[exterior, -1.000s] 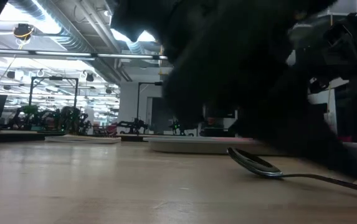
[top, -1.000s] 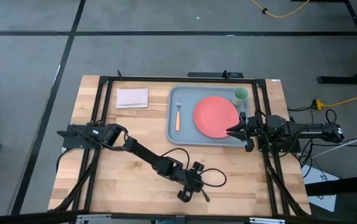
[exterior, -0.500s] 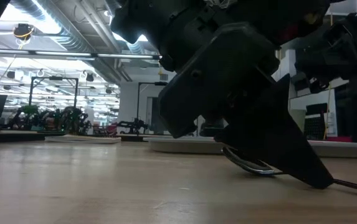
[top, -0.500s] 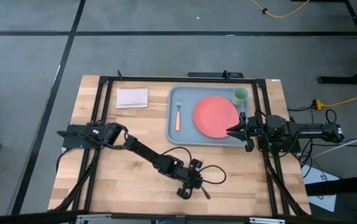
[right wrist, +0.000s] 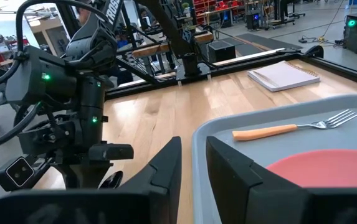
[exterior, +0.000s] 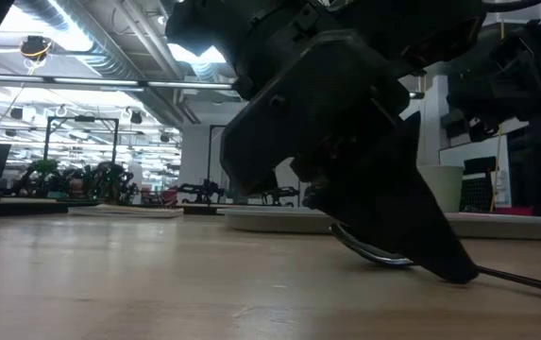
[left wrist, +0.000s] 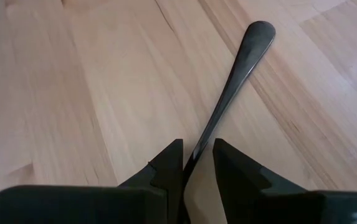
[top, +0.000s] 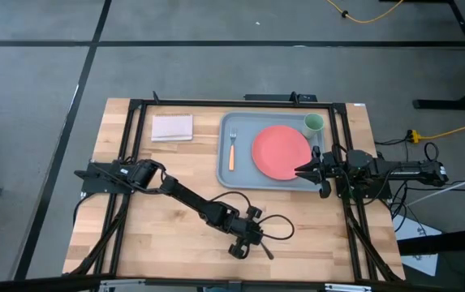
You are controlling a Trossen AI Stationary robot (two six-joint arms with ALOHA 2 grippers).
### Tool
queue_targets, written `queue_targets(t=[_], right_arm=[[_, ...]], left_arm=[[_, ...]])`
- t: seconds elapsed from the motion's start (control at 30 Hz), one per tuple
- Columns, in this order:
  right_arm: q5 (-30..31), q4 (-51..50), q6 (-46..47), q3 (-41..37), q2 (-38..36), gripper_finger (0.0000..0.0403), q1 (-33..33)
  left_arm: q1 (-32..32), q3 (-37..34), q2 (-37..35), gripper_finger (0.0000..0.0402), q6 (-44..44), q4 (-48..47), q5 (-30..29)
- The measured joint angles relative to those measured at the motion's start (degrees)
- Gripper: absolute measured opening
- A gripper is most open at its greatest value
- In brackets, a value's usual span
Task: Pick and place plate/cup/fork/spoon on tray
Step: Put the black spoon beside the yellow fork on the gray serving tray
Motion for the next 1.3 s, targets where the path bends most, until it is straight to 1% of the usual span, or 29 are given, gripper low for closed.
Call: queue_targets(t=[0.27, 0.33, 0.57, 0.87, 1.13, 1.3], right_arm=[[0.00, 0.00, 0.00, 0.00, 0.00, 0.0079, 0.00], [0.00, 0.00, 0.00, 0.00, 0.00, 0.0079, -0.01], [0.00, 0.00, 0.00, 0.00, 0.02, 0.0079, 0.00], [-0.42, 0.07, -0.02, -0.02, 0.76, 0.0079, 0.00], [-0.45, 0.03, -0.11, -0.02, 2.06, 0.0079, 0.00], [-0.44, 0.03, -0.15, -0.02, 2.96, 0.0079, -0.01]], left_arm=[[0.00, 0.00, 0.03, 0.0085, 0.01, -2.77, -0.19], [0.00, 0.00, -0.41, 0.0085, 0.56, -3.92, -0.99], [0.14, -0.31, -2.80, 0.0085, 8.33, -10.64, -8.91], [1.84, -0.37, -3.78, 0.0085, 14.94, -14.60, -14.45], [3.11, -0.43, -3.72, 0.0085, 21.46, -15.23, -20.84], [3.65, -0.50, -3.62, 0.0085, 21.78, -12.78, -23.70]])
